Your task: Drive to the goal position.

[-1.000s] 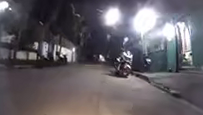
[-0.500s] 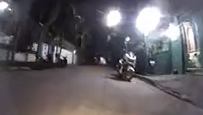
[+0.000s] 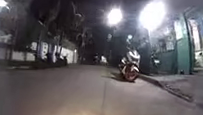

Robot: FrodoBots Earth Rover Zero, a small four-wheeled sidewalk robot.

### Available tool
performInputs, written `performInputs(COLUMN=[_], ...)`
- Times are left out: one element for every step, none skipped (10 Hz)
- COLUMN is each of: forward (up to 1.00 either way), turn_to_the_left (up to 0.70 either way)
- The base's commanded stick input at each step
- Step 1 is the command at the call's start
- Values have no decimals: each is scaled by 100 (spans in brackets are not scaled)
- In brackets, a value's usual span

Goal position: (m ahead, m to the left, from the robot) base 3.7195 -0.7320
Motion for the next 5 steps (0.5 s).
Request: performInputs(forward=[70, 70, 70, 70, 70], turn_to_the_left=[0, 0, 0, 0, -19])
